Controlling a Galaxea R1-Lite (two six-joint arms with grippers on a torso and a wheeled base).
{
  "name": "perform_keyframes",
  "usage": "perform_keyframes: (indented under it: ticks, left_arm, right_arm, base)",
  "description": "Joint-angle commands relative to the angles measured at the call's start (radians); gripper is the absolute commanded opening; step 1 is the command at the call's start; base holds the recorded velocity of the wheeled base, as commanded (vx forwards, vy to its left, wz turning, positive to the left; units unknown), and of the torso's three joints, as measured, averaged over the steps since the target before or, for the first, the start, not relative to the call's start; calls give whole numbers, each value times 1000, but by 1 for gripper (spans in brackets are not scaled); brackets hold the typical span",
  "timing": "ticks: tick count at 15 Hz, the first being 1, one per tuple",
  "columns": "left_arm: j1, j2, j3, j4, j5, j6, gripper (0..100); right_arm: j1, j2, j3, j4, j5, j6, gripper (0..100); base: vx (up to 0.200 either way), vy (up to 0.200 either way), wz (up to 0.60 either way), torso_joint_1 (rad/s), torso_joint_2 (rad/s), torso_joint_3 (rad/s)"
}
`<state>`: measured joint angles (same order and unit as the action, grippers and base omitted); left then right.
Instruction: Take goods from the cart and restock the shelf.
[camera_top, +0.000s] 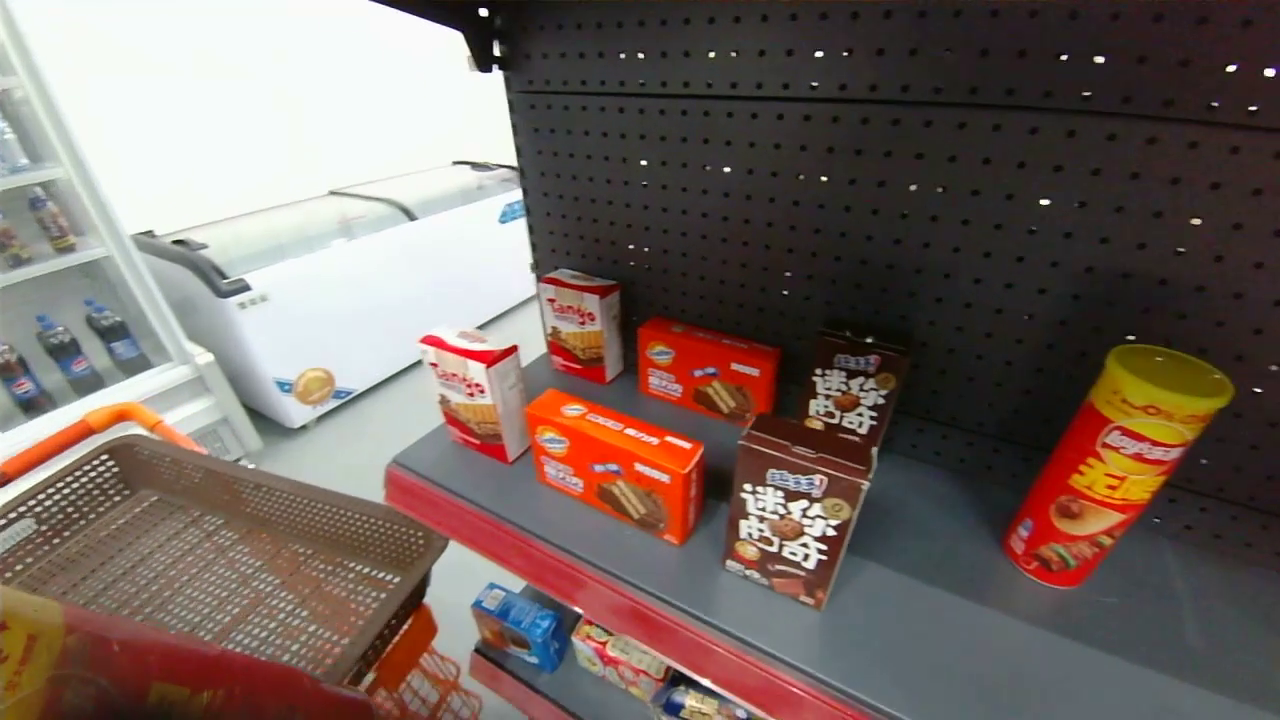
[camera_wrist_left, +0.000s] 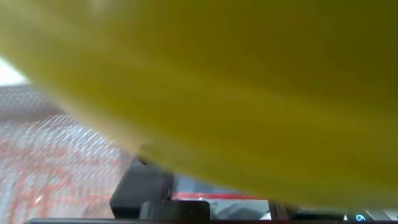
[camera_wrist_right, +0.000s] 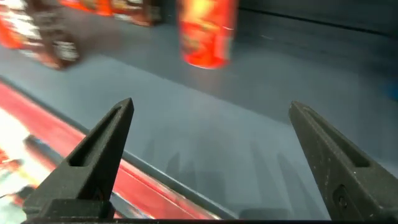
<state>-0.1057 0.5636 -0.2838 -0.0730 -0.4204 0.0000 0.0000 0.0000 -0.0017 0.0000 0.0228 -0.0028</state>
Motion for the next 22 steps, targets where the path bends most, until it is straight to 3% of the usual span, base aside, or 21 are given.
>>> perform_keyframes:
  ticks: [1,8,16,20,22]
  left_arm:
    - [0,4,11,-1,0,0,0]
    - [0,4,17,-1,2,-2,0]
    - [-2,2,11,1,-1,0,0]
    - [-9,2,12,1,-46,0,0]
    - [-31,9,-34,1,-83,-2,0]
  right_arm:
    - [0,0,0,0,0,0,100]
    - [0,0,0,0,0,0,100]
    - [0,0,0,0,0,0,100]
    - [0,0,0,0,0,0,100]
    - [0,0,0,0,0,0,100]
  base:
    - [0,0,-600,2,2,7]
    - [0,0,-600,0,2,2]
    - [0,0,0,0,0,0]
    - [0,0,0,0,0,0]
    - [0,0,0,0,0,0]
